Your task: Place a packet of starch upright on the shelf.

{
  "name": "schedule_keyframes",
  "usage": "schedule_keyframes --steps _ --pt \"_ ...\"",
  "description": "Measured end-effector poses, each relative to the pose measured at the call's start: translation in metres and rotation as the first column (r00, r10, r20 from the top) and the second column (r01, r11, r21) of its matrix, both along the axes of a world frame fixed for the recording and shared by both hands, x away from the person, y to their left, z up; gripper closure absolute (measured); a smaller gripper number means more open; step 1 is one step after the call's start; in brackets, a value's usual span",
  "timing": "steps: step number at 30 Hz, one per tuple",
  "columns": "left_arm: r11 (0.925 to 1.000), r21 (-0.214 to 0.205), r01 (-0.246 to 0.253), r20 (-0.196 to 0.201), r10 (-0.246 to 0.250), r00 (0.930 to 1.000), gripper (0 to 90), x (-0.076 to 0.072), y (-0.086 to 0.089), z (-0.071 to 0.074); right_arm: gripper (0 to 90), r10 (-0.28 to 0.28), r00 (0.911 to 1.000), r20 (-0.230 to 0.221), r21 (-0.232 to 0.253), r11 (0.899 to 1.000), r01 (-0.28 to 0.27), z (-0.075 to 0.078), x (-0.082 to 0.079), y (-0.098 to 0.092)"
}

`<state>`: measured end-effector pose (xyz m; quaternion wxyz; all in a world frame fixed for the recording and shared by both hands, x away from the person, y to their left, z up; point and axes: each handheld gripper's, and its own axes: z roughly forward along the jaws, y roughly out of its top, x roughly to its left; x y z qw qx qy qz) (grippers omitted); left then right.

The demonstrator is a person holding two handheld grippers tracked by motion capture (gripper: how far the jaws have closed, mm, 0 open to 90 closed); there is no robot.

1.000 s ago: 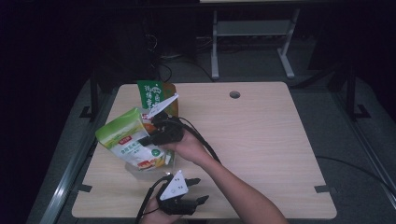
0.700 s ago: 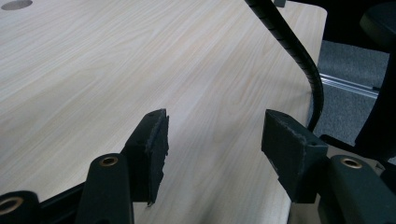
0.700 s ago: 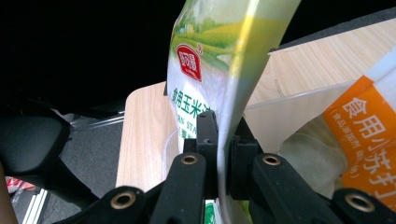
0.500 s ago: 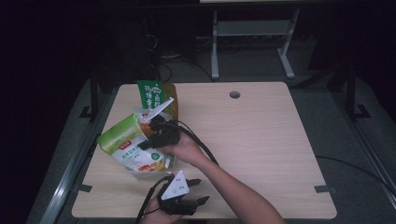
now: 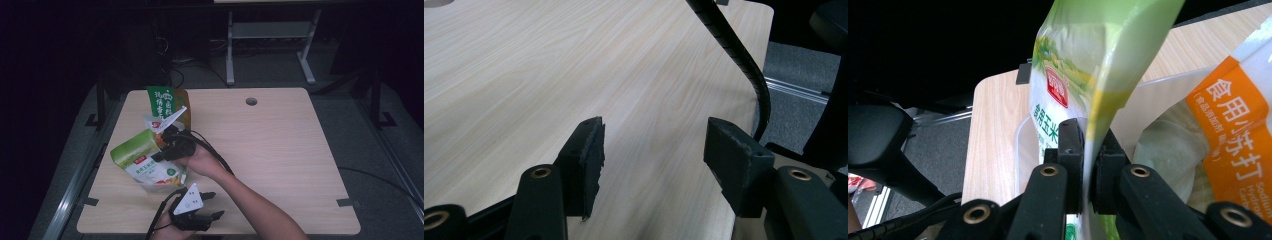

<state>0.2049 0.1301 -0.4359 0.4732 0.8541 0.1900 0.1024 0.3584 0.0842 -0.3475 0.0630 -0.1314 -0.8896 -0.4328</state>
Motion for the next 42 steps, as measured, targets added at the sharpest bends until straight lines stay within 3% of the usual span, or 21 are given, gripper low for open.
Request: schedule_keyframes --steps 17,34,37,39,42 --pt "0.9999 -0.004 -0.011 -0.005 0.011 0.9999 41.1 0.001 0.000 0.000 86.9 0.003 1.0000 -0.004 0.014 1.000 -0.003 -0.010 -0.003 -0.013" --pt "0.9996 0.000 -0.027 -0.006 0.027 0.9996 40.8 0.004 0.001 -0.002 85.6 -0.009 0.9990 -0.043 -0.021 1.000 0.008 -0.031 0.001 -0.033" --pt "0.9995 0.003 -0.033 -0.009 0.033 0.9994 40.7 0.005 0.001 -0.002 83.9 -0.011 0.9988 -0.047 -0.029 1.000 0.010 -0.031 0.001 -0.033" --pt "0.9994 0.003 -0.035 -0.006 0.035 0.9994 40.6 0.005 0.001 -0.002 77.9 -0.012 0.9993 -0.034 -0.035 0.999 0.011 -0.028 0.000 -0.033" --pt "0.9992 0.002 -0.039 -0.003 0.039 0.9992 40.2 0.005 0.002 -0.002 75.0 -0.021 0.9993 -0.030 0.005 1.000 0.022 -0.022 0.001 -0.038"
